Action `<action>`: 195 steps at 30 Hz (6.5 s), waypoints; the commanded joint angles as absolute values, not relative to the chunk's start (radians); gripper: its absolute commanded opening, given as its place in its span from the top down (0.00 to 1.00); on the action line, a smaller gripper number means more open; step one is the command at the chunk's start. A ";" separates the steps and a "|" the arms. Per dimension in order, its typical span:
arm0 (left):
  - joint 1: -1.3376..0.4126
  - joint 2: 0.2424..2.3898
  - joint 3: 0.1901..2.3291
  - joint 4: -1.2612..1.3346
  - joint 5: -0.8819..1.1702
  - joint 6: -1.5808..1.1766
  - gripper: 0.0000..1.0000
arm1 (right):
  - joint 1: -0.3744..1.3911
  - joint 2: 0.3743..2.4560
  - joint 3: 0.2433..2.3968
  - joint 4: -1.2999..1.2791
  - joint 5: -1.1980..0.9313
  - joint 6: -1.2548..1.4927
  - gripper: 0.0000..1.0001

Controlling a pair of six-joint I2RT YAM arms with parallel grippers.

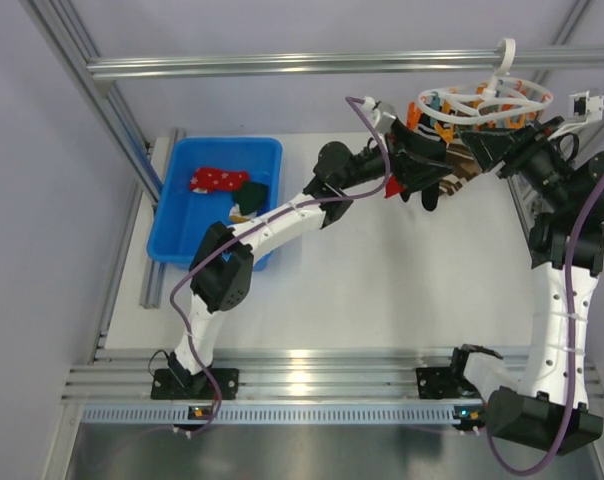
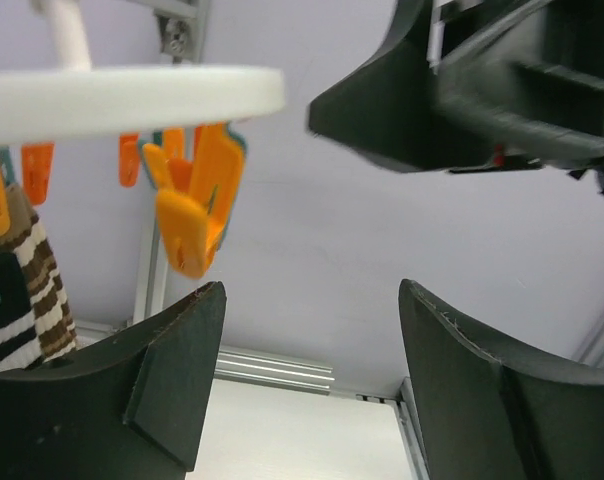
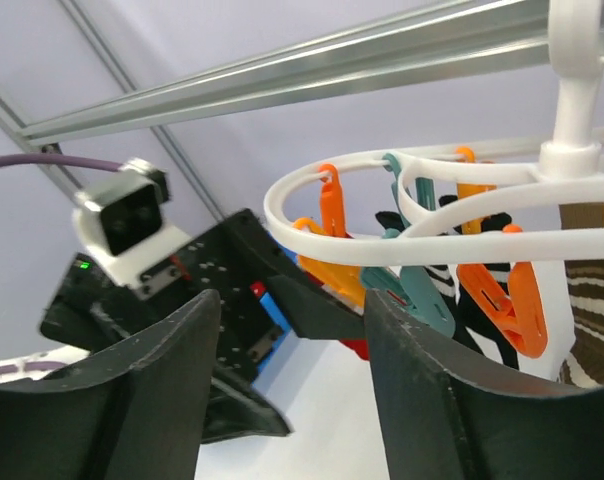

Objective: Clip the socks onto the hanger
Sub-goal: Open the clamp at the hanger.

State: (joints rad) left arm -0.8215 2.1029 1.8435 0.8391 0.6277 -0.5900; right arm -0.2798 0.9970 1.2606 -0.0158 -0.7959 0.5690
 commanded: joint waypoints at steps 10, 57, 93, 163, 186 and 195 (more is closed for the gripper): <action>-0.818 2.169 1.924 0.960 0.551 -0.609 0.27 | -0.291 0.991 1.328 0.040 -0.839 0.575 0.37; -0.805 2.049 1.829 0.885 0.574 -0.468 0.60 | -0.085 0.968 1.243 -0.114 -0.616 0.391 0.47; -0.804 1.888 1.572 0.828 0.563 -0.393 0.45 | 0.245 1.011 1.080 0.261 0.067 0.351 0.38; -0.730 2.146 1.898 1.008 0.601 -0.339 0.55 | 0.270 1.042 1.137 0.225 0.081 0.365 0.86; -0.753 1.997 1.801 0.819 0.630 -0.101 0.95 | 0.255 0.931 1.091 0.202 -0.258 0.163 0.34; -0.758 1.997 1.786 0.853 0.640 -0.048 0.96 | 0.252 0.868 0.934 0.399 -0.328 0.026 0.42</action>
